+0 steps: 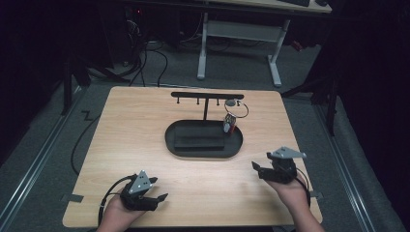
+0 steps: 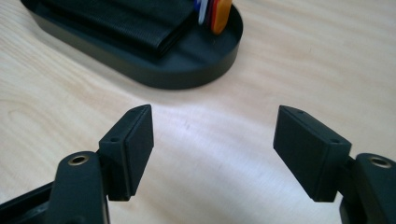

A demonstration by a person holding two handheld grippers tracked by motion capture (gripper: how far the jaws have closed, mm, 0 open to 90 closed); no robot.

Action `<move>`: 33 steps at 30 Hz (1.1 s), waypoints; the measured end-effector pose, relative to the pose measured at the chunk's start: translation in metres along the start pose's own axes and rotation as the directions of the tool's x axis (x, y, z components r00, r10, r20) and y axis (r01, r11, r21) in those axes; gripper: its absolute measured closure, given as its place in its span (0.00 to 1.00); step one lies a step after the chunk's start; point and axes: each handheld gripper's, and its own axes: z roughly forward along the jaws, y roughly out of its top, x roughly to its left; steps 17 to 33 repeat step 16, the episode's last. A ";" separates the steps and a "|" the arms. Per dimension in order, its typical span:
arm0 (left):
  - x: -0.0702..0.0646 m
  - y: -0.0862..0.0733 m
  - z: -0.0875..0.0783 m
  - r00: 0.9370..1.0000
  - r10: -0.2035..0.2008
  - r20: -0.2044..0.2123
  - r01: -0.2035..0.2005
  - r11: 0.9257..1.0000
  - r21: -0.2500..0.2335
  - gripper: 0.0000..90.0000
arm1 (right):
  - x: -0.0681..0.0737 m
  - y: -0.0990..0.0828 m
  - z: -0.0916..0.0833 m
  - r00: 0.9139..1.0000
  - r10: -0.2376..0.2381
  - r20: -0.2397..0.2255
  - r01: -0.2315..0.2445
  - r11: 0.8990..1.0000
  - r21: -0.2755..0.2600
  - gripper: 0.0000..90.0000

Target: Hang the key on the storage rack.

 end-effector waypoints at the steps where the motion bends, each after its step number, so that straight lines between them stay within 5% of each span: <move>1: 0.000 0.000 0.000 1.000 0.000 -0.001 0.000 1.000 -0.001 0.34 | 0.002 -0.011 -0.002 1.000 0.021 -0.002 -0.021 1.000 -0.022 0.30; 2: 0.000 0.000 0.000 1.000 0.000 -0.001 0.000 1.000 -0.001 0.34 | 0.002 -0.011 -0.002 1.000 0.021 -0.002 -0.021 1.000 -0.022 0.30; 3: -0.001 0.000 0.000 1.000 -0.003 -0.005 0.003 1.000 0.001 0.34 | 0.007 -0.039 -0.011 0.996 0.077 0.033 -0.073 0.991 -0.109 0.34; 5: -0.001 0.001 0.000 1.000 -0.005 -0.006 0.005 1.000 0.000 0.35 | 0.010 -0.048 -0.014 0.995 0.078 0.057 -0.073 0.993 -0.089 0.33; 6: -0.002 0.001 0.001 1.000 -0.002 -0.007 0.002 1.000 0.001 0.35 | 0.012 -0.051 -0.023 0.998 0.041 0.045 -0.037 0.996 -0.084 0.31; 8: -0.003 0.000 0.002 1.000 0.003 -0.011 -0.003 1.000 0.008 0.35 | 0.010 -0.059 -0.028 0.996 0.068 0.060 -0.062 0.993 -0.099 0.31; 9: -0.003 0.000 0.002 1.000 0.003 -0.011 -0.003 1.000 0.008 0.35 | 0.010 -0.059 -0.028 0.996 0.068 0.060 -0.062 0.993 -0.099 0.31; 10: -0.003 0.001 0.002 1.000 0.000 -0.015 0.000 1.000 0.007 0.35 | 0.005 -0.061 -0.025 0.993 0.115 0.021 -0.113 0.989 -0.097 0.29; 15: -0.004 0.001 0.000 0.999 0.021 -0.025 -0.020 1.000 0.011 0.35 | 0.002 -0.059 -0.022 0.992 0.124 0.031 -0.120 0.987 -0.106 0.29; 16: -0.004 0.001 -0.001 0.999 0.023 -0.027 -0.023 1.000 0.014 0.35 | 0.002 -0.061 -0.019 0.988 0.155 0.028 -0.151 0.984 -0.091 0.27; 33: -0.004 0.001 -0.001 0.999 0.023 -0.027 -0.023 1.000 0.014 0.35 | 0.002 -0.061 -0.019 0.988 0.155 0.028 -0.151 0.984 -0.091 0.27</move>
